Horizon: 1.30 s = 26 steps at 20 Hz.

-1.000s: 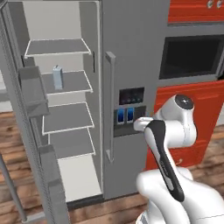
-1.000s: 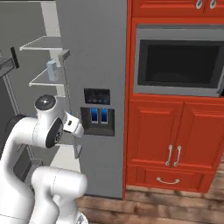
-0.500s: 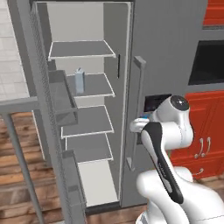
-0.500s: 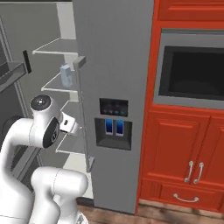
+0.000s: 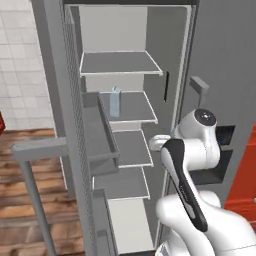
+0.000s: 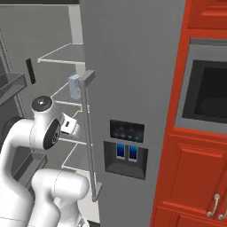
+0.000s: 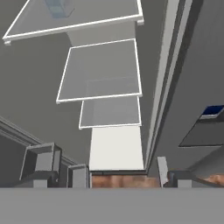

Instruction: Take a sugar cube from the saucer and place it inside the coffee. Then, grab milk from the fridge and place it next to the coffee on the counter to sweeten the coffee.

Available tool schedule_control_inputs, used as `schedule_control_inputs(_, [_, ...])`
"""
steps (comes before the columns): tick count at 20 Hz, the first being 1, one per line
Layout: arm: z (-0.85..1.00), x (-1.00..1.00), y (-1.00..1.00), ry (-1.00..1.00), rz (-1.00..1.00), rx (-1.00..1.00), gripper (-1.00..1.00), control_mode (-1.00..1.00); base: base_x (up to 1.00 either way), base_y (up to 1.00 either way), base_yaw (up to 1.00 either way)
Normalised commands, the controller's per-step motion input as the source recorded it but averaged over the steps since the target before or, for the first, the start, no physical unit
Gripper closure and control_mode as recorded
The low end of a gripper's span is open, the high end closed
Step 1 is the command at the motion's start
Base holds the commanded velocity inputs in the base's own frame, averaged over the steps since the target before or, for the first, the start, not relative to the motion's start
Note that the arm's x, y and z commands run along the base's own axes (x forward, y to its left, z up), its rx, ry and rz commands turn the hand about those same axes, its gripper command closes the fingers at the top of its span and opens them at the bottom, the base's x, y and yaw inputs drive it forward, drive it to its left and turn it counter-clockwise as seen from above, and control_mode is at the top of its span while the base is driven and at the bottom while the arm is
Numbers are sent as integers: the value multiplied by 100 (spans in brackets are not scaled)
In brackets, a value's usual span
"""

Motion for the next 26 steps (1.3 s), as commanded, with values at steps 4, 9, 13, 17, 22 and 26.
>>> schedule_control_inputs(4, [0, 0, 0, 0, 0, 0, -100, 100, 18, 7, 27])
schedule_control_inputs(9, [0, 0, 0, 0, 0, 0, -100, 100, 19, 6, 17])
schedule_control_inputs(13, [0, 0, 0, 0, 0, 0, -100, 100, 40, 6, 9])
schedule_control_inputs(17, [0, 0, 0, 0, 0, 0, -100, 100, 20, 17, 1])
schedule_control_inputs(22, [0, 0, 0, 0, 0, 0, -100, 100, 32, 35, 0])
schedule_control_inputs(26, [11, 12, 1, 0, 0, -1, -100, -100, 34, 16, 0])
